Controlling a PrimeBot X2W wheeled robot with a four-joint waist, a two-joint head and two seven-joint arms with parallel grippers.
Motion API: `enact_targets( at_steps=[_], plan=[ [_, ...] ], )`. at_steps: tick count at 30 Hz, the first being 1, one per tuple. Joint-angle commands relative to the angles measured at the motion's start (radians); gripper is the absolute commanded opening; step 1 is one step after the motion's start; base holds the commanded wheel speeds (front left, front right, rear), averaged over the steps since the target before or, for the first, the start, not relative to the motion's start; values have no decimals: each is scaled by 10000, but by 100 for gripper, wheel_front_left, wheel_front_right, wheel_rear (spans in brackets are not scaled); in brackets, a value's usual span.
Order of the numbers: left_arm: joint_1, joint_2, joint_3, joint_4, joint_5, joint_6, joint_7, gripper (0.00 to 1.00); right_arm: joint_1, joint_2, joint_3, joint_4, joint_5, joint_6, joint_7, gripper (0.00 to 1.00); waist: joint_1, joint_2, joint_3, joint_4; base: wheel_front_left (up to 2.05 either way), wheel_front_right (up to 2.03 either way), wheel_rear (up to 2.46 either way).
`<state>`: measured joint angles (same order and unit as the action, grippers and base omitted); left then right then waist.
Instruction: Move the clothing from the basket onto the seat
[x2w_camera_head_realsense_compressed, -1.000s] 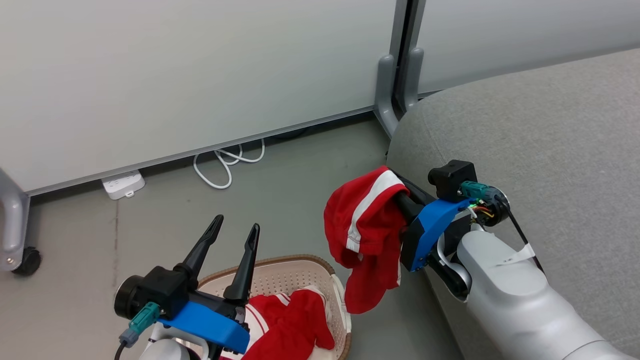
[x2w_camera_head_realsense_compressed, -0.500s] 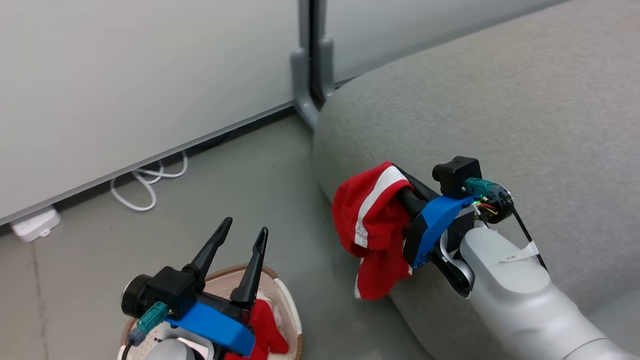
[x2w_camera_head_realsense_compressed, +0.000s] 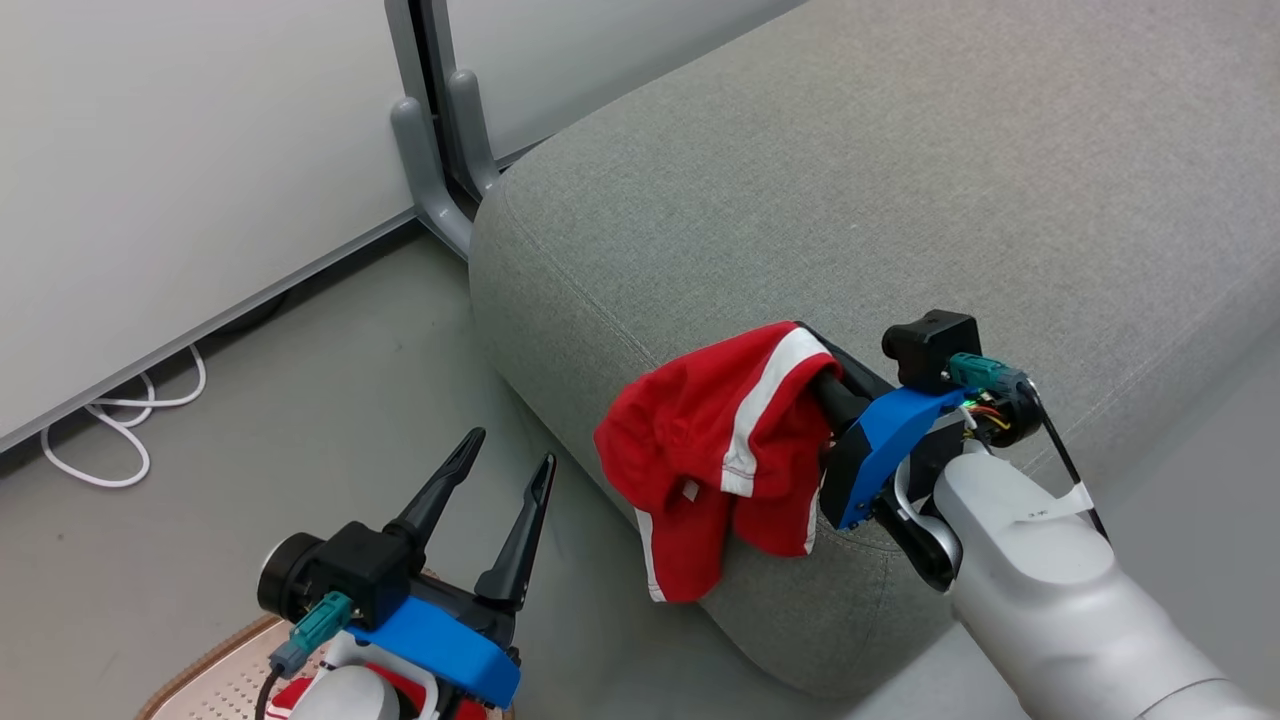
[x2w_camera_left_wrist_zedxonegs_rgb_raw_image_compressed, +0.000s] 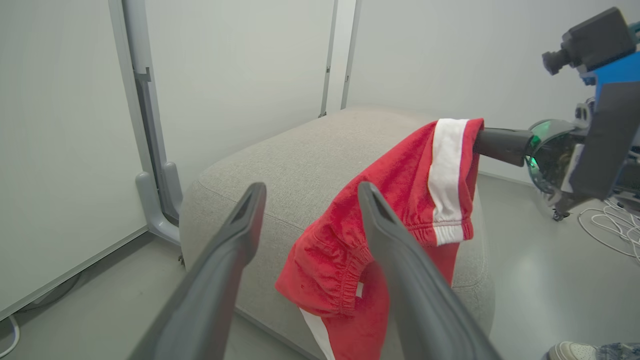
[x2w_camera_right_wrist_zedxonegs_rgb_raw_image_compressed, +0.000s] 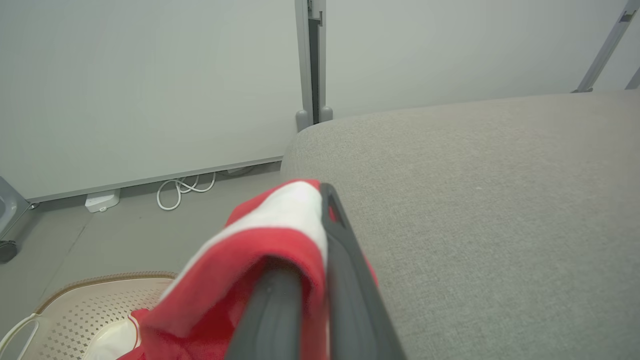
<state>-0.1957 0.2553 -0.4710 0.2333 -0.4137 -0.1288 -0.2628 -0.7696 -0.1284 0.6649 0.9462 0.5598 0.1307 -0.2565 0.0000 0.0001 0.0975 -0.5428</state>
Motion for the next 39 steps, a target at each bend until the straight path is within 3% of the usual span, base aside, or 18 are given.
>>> enact_targets(
  at_steps=[1,17,31,35,39],
  plan=[
    [-212,106,-60,67,-63,-22,-30,100,124,-29,-81,-75,49,1,-46,0,0,-1,97,-66,0,0,0],
    [-527,412,-176,176,-68,-23,-30,100,-481,-242,-623,-139,155,1,161,0,0,-1,872,286,0,0,0],
    [-2314,1296,-784,-764,401,-23,651,100,-4001,-2582,-3102,356,816,1,209,0,0,-1,4032,1759,0,0,0],
    [-2876,1460,-852,-1210,551,-23,818,100,-4827,-3511,-4305,644,576,1,-36,0,0,-1,4873,2201,0,0,0],
    [-3266,1607,-853,-1579,724,4,911,100,-5086,-3953,-5418,767,75,3,-81,0,0,-1,5579,2545,0,0,0]
  ],
)
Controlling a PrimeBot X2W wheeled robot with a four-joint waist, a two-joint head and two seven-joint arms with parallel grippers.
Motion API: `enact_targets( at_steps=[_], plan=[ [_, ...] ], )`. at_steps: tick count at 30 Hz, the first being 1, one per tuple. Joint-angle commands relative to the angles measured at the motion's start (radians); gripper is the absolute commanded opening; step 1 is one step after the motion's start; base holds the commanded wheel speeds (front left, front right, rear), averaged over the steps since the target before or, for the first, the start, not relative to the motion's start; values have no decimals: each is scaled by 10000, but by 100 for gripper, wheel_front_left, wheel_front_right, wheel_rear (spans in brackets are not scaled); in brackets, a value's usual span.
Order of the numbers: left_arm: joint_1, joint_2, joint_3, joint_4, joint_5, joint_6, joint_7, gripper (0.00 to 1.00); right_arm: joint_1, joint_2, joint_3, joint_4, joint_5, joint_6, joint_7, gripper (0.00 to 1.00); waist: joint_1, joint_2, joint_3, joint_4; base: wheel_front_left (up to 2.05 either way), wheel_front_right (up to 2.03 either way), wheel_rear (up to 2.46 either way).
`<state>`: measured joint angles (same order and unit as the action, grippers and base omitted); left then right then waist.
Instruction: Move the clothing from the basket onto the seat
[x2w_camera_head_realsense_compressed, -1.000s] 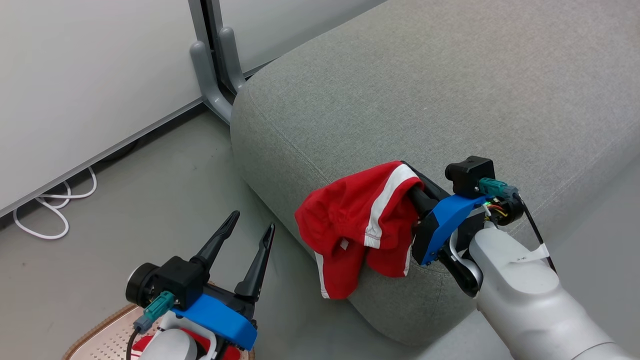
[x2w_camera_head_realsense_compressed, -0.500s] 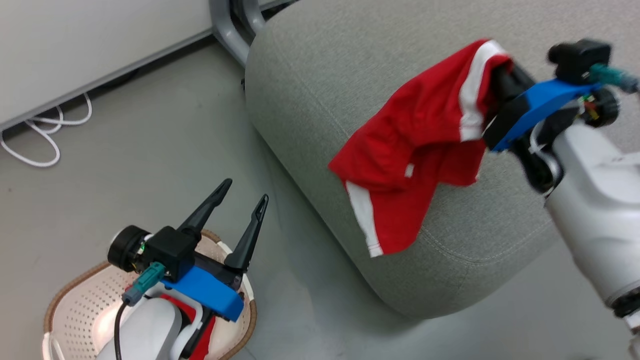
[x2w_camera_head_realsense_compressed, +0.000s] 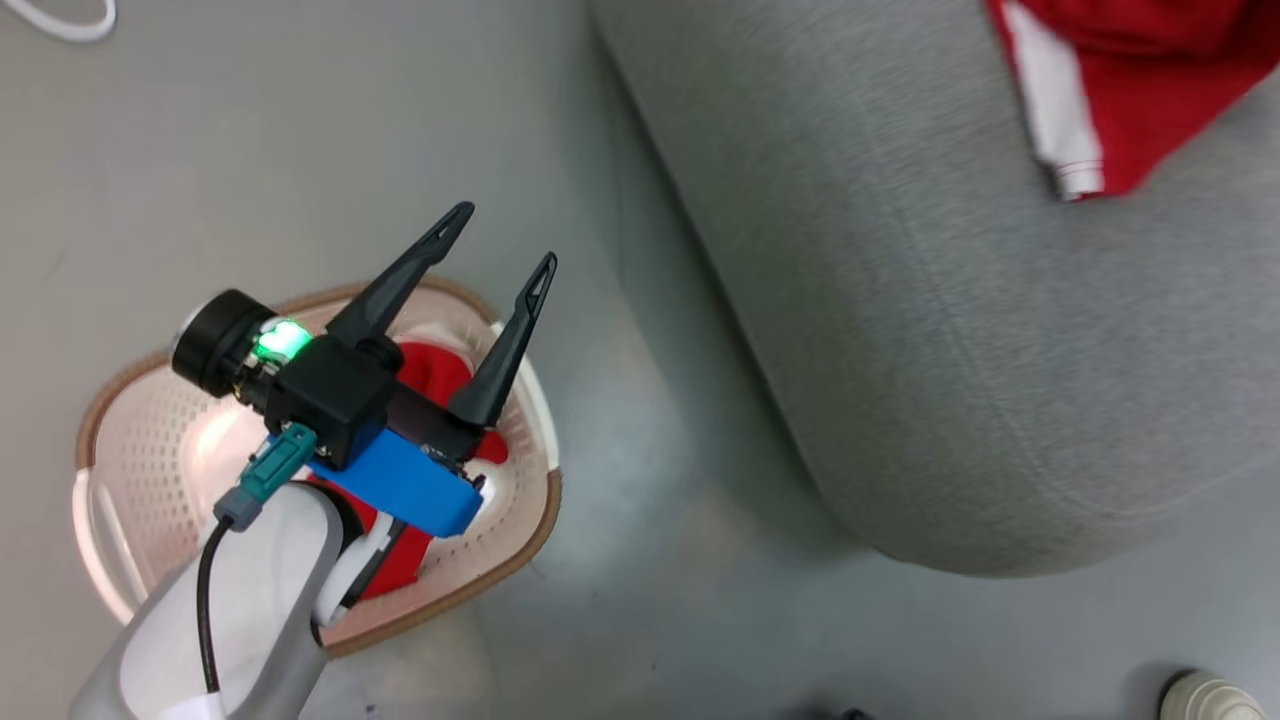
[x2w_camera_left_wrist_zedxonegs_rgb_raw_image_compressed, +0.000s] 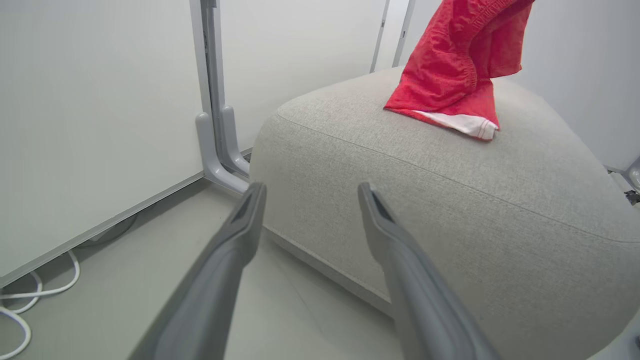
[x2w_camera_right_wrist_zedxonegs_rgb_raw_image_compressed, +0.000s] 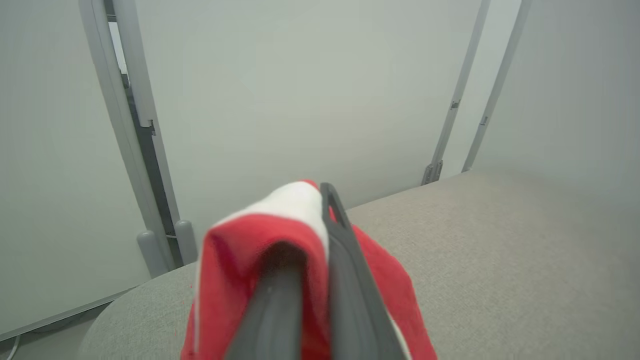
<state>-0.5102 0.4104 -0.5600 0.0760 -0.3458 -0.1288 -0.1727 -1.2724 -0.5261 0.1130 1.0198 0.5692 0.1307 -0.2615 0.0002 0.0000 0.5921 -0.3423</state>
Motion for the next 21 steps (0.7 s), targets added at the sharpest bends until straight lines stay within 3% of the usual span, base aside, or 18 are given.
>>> enact_targets(
  at_steps=[1,12,18,19,21],
  plan=[
    [-193,63,32,-68,59,12,11,100,39,-15,-180,51,-141,1,-35,0,-2,0,752,619,0,0,0],
    [-408,-39,-165,-56,127,61,-173,100,1803,511,-2797,446,-1875,1,-42,0,-2,0,1006,1166,0,0,0],
    [-407,-166,-197,187,29,86,-352,100,2367,839,-3668,204,-2780,1,-43,0,-2,0,657,1256,0,0,0],
    [-414,-195,-207,245,3,85,-368,100,2395,860,-3756,203,-2917,1,-43,10,-2,0,590,1269,0,0,0],
    [-413,-281,-255,375,-51,79,-443,100,2456,905,-3864,191,-3201,1,-43,75,-2,0,427,1299,0,0,0]
  ],
)
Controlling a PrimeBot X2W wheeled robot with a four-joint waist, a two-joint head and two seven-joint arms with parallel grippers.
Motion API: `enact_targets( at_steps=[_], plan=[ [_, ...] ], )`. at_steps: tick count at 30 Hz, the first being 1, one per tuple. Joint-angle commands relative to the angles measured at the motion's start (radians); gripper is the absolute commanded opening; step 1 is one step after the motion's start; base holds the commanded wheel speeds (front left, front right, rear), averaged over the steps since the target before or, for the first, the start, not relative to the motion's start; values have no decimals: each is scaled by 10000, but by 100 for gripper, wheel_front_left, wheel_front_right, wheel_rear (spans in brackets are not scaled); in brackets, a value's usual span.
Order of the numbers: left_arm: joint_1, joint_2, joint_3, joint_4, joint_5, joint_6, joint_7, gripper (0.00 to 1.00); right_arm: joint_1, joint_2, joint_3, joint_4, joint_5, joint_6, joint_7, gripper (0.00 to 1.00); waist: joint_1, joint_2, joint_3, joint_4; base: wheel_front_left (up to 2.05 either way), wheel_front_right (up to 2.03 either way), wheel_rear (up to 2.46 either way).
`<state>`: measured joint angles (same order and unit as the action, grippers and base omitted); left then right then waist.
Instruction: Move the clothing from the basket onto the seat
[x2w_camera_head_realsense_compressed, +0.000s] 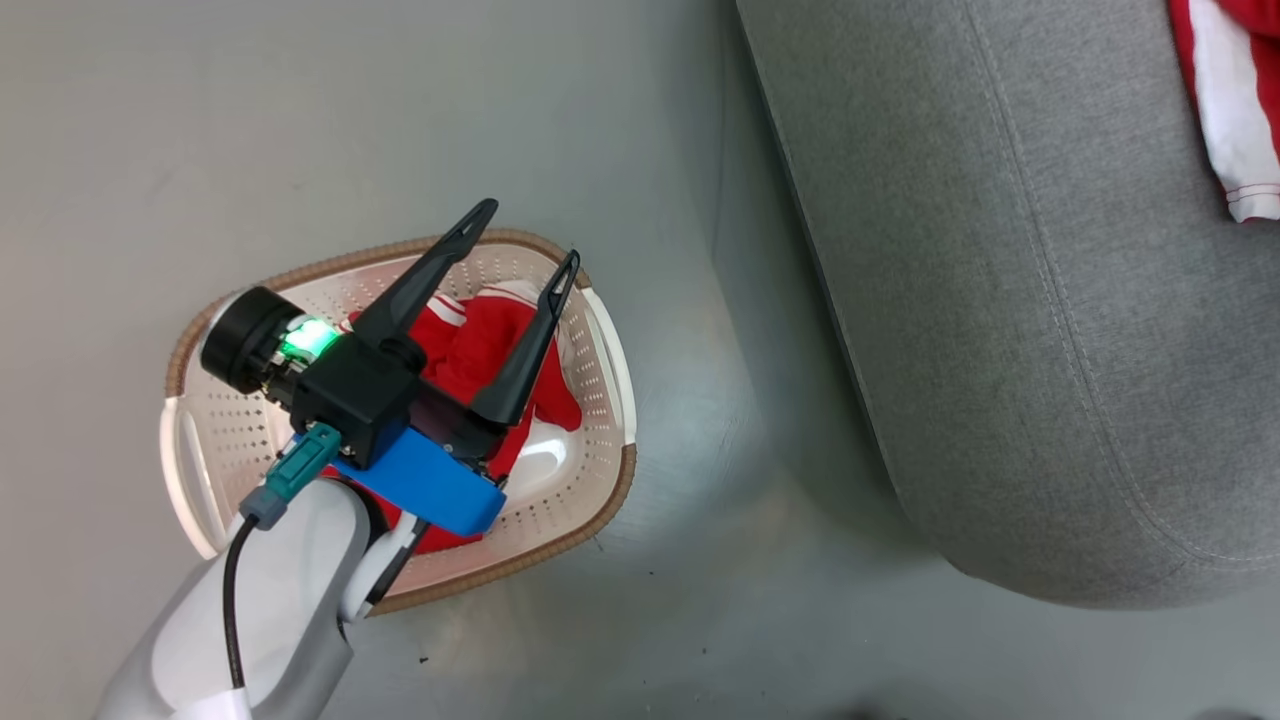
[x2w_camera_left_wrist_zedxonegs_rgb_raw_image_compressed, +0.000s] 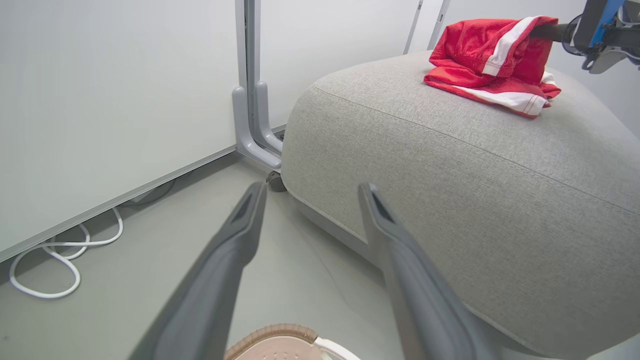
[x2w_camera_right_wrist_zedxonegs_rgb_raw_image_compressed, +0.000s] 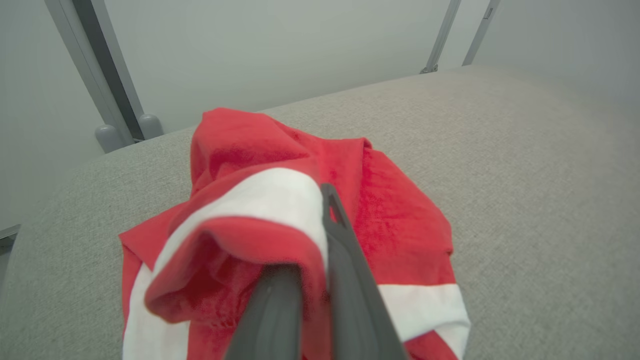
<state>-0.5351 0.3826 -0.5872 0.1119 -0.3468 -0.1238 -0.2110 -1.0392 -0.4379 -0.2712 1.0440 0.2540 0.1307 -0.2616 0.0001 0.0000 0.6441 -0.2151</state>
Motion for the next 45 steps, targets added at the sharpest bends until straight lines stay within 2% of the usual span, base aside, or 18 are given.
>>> enact_targets(
  at_steps=[1,12,21,27,32,41,45],
  plan=[
    [-153,-52,-10,90,-57,26,-100,100,169,61,-39,-19,-128,1,-41,100,-1,0,-197,49,0,0,0],
    [438,-980,-20,1425,-645,-34,-534,100,1278,-124,693,225,-864,1,-37,100,-1,0,-2330,685,0,0,0],
    [1732,-1580,1178,1872,-922,-68,-552,100,3033,257,1738,-717,-929,1,9,100,-1,0,-4302,1170,0,0,0],
    [2600,-1827,2070,2132,-820,-73,-553,100,4614,641,2250,-2337,-694,1,8,100,-1,0,-5258,1572,0,0,0],
    [2982,-1901,2531,2330,-717,-79,-552,100,5809,849,2297,-3809,-644,1,208,100,-1,0,-5698,1865,0,0,0],
    [3421,-2053,3347,2738,-482,-67,-547,100,8383,1944,1950,-7629,-1163,1,1184,100,-1,0,-6203,2403,0,0,0],
    [3581,-2063,3588,2856,-396,-69,-547,100,9215,2438,1946,-8871,-1384,1,1667,100,-1,0,-6352,2526,0,0,0]
  ],
)
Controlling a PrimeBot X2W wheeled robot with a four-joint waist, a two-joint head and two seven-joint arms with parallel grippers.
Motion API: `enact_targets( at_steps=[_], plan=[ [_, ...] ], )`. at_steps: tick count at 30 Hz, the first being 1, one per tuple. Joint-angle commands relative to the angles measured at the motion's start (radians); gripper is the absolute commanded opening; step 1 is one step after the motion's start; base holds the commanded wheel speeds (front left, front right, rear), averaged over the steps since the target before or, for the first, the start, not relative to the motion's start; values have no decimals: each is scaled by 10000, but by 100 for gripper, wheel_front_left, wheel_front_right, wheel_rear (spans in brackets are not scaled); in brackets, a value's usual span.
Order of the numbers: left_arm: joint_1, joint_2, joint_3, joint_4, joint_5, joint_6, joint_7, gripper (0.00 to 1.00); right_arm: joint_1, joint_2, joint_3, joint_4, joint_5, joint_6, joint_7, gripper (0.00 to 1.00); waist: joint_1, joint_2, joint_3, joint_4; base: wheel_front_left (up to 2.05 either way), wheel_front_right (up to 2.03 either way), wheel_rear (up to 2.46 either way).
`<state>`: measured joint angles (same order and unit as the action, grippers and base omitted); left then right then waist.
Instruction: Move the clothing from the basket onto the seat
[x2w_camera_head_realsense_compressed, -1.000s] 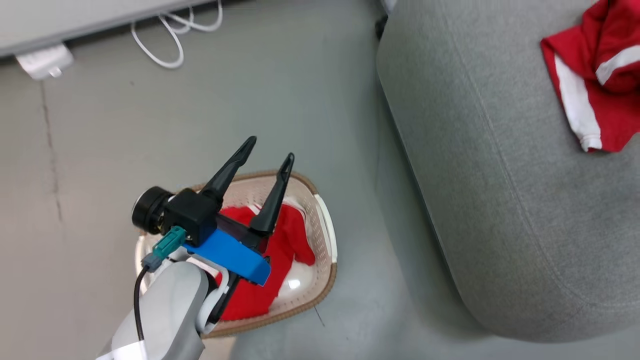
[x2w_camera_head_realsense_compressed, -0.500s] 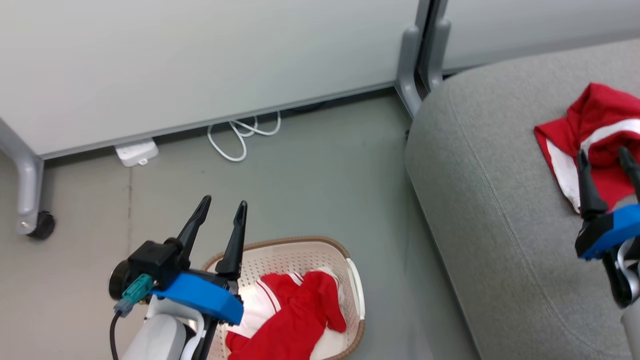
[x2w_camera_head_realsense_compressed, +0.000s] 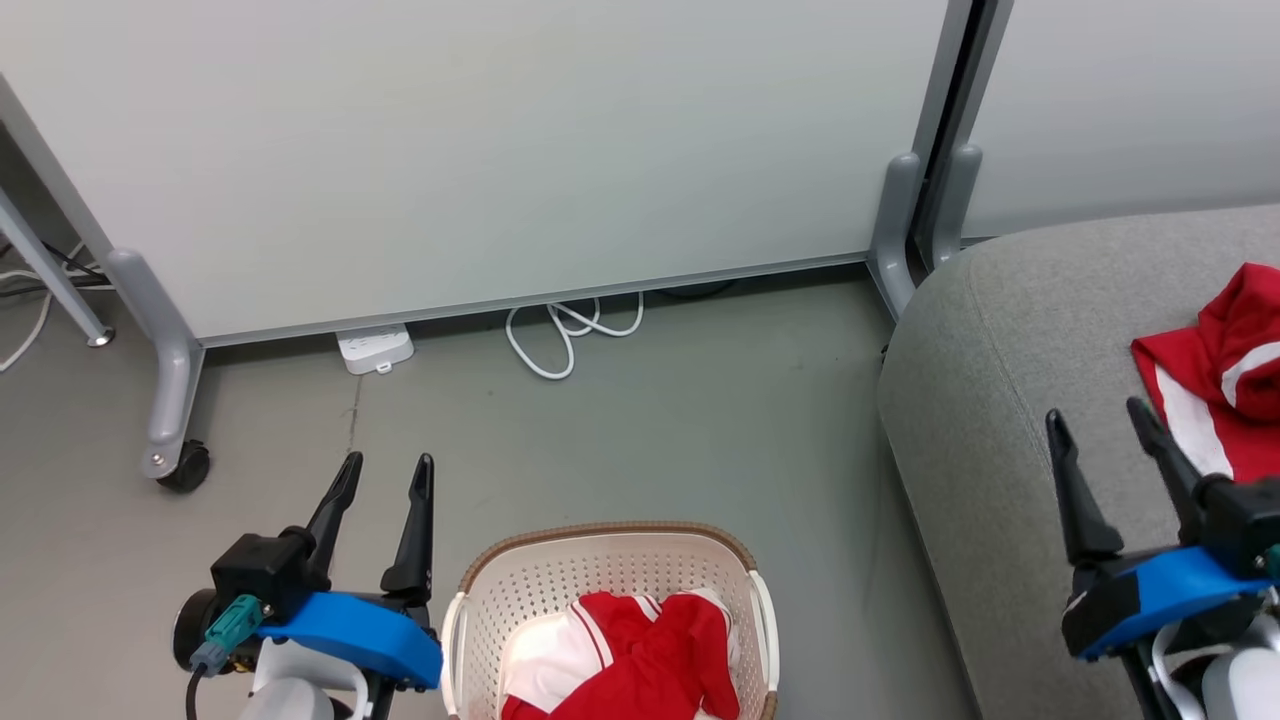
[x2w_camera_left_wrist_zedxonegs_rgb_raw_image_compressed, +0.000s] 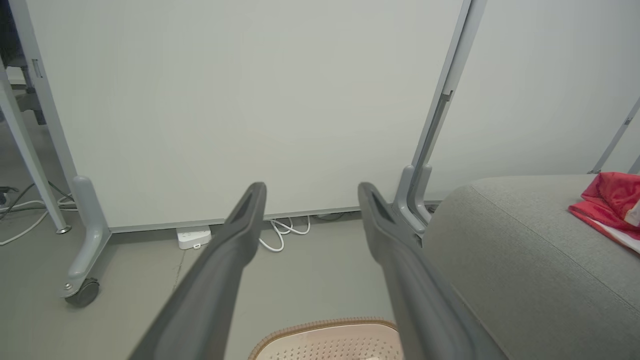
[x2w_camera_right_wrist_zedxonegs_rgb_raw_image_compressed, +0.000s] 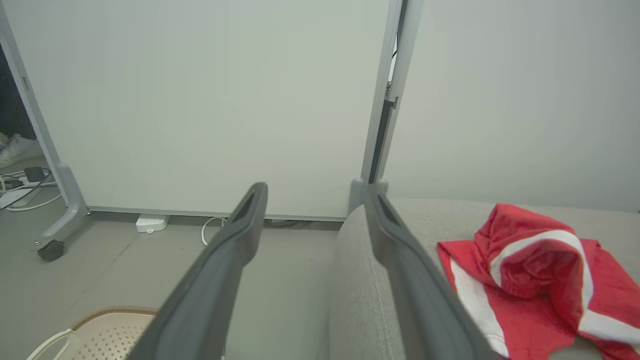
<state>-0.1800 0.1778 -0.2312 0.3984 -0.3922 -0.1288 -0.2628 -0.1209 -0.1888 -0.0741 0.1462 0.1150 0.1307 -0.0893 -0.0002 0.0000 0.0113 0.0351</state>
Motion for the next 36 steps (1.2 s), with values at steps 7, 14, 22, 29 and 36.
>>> enact_targets(
  at_steps=[7,14,22,29,36],
  plan=[
    [265,3,355,248,138,-21,-28,100,979,614,-126,-955,-88,1,439,100,2,0,-151,111,0,0,0],
    [311,-70,480,297,200,-22,-30,100,1349,904,-6,-1201,-27,1,562,100,2,0,-118,94,0,0,0],
    [136,-174,370,309,199,-23,-30,100,1348,938,-40,-1249,-133,1,591,100,2,0,51,162,0,0,0],
    [32,-242,253,314,102,-23,-30,100,975,990,64,-1199,-186,1,501,100,2,0,498,77,0,0,0],
    [-469,-177,64,377,73,-23,-30,100,147,930,505,-1494,-128,1,474,100,2,0,1932,-460,0,0,0]
  ],
)
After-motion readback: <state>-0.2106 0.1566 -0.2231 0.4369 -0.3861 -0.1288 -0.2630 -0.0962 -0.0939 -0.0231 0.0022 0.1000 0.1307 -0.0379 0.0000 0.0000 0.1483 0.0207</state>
